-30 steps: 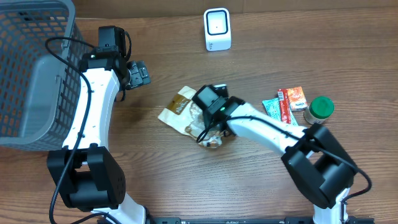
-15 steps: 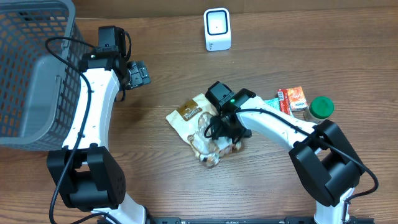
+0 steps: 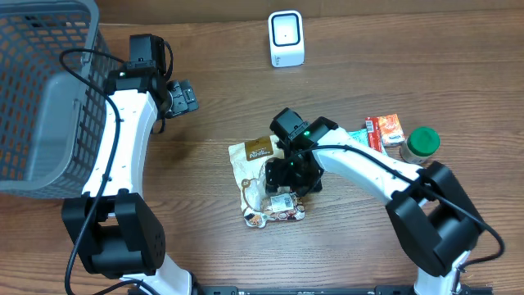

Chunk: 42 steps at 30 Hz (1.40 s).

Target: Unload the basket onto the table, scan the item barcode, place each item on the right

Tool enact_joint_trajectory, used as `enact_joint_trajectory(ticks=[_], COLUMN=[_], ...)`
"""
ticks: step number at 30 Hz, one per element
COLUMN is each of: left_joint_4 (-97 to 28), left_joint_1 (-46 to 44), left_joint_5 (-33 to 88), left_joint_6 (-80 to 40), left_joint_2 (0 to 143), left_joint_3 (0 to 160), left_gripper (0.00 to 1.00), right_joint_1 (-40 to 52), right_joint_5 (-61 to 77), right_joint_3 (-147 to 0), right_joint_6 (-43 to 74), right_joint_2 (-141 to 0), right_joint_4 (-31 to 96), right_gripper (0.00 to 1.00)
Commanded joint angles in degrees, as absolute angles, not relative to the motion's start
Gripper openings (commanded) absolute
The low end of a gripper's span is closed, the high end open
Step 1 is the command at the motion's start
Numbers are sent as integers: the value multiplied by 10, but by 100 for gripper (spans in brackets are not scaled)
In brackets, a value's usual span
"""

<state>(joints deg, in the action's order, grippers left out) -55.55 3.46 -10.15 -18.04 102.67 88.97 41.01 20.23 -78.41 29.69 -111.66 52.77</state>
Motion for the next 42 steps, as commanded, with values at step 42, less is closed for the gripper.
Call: enact_joint_trajectory(ticks=[42], left_joint_4=[-555], left_joint_1=[33], left_joint_5=[-109], left_joint_6=[-180], left_joint_2=[1032], left_joint_3=[892], left_gripper=[100], right_joint_1=[397], right_joint_5=[-115], right_joint_3=[-742], right_joint_6=[386], right_joint_2=[-1117], right_joint_4=[438], right_gripper=[96])
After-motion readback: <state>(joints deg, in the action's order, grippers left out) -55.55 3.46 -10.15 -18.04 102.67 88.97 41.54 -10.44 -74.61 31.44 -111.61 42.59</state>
